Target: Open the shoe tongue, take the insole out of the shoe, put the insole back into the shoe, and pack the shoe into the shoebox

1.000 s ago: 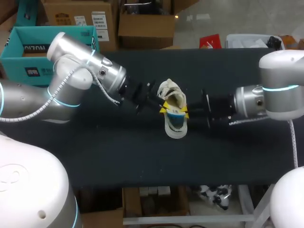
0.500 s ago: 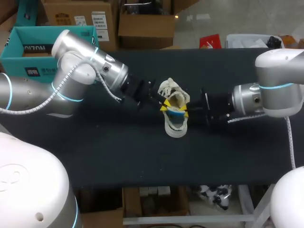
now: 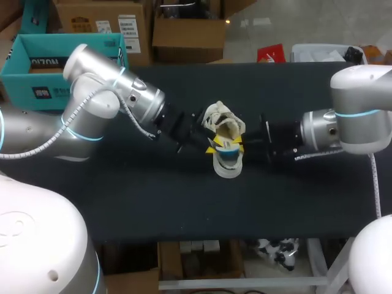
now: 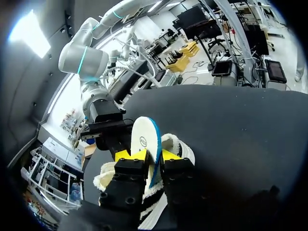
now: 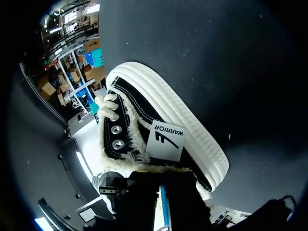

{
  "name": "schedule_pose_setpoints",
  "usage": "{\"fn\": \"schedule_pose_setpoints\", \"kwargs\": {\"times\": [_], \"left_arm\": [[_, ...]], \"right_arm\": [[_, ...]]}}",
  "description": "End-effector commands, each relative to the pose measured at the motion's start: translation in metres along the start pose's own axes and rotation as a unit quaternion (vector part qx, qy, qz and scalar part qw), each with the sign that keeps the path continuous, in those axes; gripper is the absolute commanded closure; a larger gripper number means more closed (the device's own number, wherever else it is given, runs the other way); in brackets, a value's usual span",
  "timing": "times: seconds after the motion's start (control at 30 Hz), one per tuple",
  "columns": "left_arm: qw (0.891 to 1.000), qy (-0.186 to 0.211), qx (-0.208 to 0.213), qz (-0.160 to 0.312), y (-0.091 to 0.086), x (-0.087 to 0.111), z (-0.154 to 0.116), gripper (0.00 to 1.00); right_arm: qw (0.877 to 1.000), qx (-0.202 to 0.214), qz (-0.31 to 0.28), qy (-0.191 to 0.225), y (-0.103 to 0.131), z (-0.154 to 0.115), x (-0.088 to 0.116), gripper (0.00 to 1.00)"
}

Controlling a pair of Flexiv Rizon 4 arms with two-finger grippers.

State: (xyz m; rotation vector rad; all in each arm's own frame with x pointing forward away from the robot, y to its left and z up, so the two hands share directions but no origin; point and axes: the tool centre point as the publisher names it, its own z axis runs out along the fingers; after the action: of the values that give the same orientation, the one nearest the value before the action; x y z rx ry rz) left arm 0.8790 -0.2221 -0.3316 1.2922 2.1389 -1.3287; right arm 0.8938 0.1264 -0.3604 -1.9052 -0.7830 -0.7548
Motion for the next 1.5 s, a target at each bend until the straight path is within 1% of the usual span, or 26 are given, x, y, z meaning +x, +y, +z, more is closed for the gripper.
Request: {"fn": "schedule_pose_setpoints", "kwargs": {"times": [0.03, 0.07, 0.1, 0.13, 0.17, 0.2, 0.27, 0.37, 0.4, 0.43, 0.47, 0.5, 0.6, 0.63, 0.67, 0.87, 1.17, 1.33, 1.37, 1.4, 1.47, 1.5], "left_arm": [[1.0, -0.008, -0.011, -0.001, -0.005, 0.003, 0.001, 1.0], [1.0, -0.009, -0.012, -0.002, -0.003, 0.002, 0.001, 1.0], [1.0, -0.009, -0.012, -0.004, -0.002, 0.001, 0.001, 1.0], [1.0, -0.009, -0.012, -0.007, 0.0, 0.0, 0.001, 1.0], [1.0, -0.009, -0.013, -0.01, 0.002, -0.001, 0.001, 1.0], [1.0, -0.009, -0.013, -0.012, 0.003, -0.001, 0.001, 1.0], [1.0, -0.009, -0.014, -0.015, 0.005, -0.002, 0.001, 1.0], [1.0, -0.009, -0.015, -0.019, 0.008, -0.003, 0.002, 1.0], [1.0, -0.009, -0.015, -0.02, 0.008, -0.003, 0.002, 1.0], [1.0, -0.01, -0.015, -0.021, 0.009, -0.003, 0.002, 1.0], [1.0, -0.01, -0.015, -0.021, 0.009, -0.003, 0.002, 1.0], [1.0, -0.01, -0.015, -0.022, 0.009, -0.003, 0.002, 1.0], [1.0, -0.012, -0.014, -0.022, 0.009, -0.005, 0.002, 1.0], [1.0, -0.012, -0.014, -0.023, 0.01, -0.005, 0.003, 1.0], [1.0, -0.012, -0.015, -0.023, 0.01, -0.006, 0.003, 1.0], [0.999, -0.012, -0.022, -0.034, 0.018, -0.011, 0.006, 1.0], [0.997, -0.012, -0.031, -0.071, 0.044, -0.02, 0.006, 1.0], [0.996, -0.01, -0.033, -0.082, 0.049, -0.018, 0.006, 0.99], [0.996, -0.009, -0.032, -0.082, 0.048, -0.017, 0.005, 0.83], [0.996, -0.009, -0.032, -0.082, 0.047, -0.016, 0.004, 0.74], [0.997, -0.009, -0.03, -0.076, 0.042, -0.014, 0.003, 0.64], [0.997, -0.009, -0.03, -0.072, 0.04, -0.013, 0.003, 0.63]], "right_arm": [[1.0, 0.002, 0.001, 0.002, 0.0, 0.0, -0.002, 1.0], [1.0, 0.002, 0.001, 0.002, -0.001, 0.0, -0.002, 1.0], [1.0, 0.003, 0.001, 0.003, -0.003, 0.0, -0.002, 0.93], [1.0, 0.002, 0.002, 0.003, -0.005, -0.001, -0.002, 0.72], [1.0, 0.001, 0.001, 0.002, -0.008, -0.001, -0.002, 0.58], [1.0, -0.001, -0.001, 0.002, -0.011, -0.002, -0.002, 0.55], [1.0, -0.006, -0.002, -0.001, -0.018, -0.004, -0.001, 0.53], [1.0, -0.015, -0.004, -0.007, -0.031, -0.006, 0.0, 0.55], [1.0, -0.019, -0.005, -0.009, -0.035, -0.007, 0.0, 0.58], [1.0, -0.021, -0.005, -0.01, -0.038, -0.008, 0.0, 0.63], [1.0, -0.022, -0.006, -0.01, -0.04, -0.008, 0.0, 0.71], [1.0, -0.024, -0.007, -0.011, -0.042, -0.009, 0.0, 0.81], [1.0, -0.026, -0.007, -0.012, -0.044, -0.008, -0.001, 0.89], [1.0, -0.025, -0.007, -0.012, -0.044, -0.007, -0.002, 0.93], [1.0, -0.024, -0.007, -0.012, -0.044, -0.006, -0.002, 1.0], [1.0, -0.015, -0.009, -0.015, -0.034, 0.0, -0.003, 1.0], [1.0, -0.013, -0.016, -0.013, -0.008, 0.006, 0.0, 1.0], [1.0, -0.015, -0.013, -0.015, 0.0, 0.005, 0.002, 1.0], [1.0, -0.014, -0.013, -0.015, 0.001, 0.005, 0.002, 1.0], [1.0, -0.014, -0.012, -0.015, 0.002, 0.005, 0.002, 1.0], [1.0, -0.015, -0.011, -0.016, 0.003, 0.005, 0.002, 1.0], [1.0, -0.016, -0.01, -0.016, 0.003, 0.004, 0.002, 1.0]]}}
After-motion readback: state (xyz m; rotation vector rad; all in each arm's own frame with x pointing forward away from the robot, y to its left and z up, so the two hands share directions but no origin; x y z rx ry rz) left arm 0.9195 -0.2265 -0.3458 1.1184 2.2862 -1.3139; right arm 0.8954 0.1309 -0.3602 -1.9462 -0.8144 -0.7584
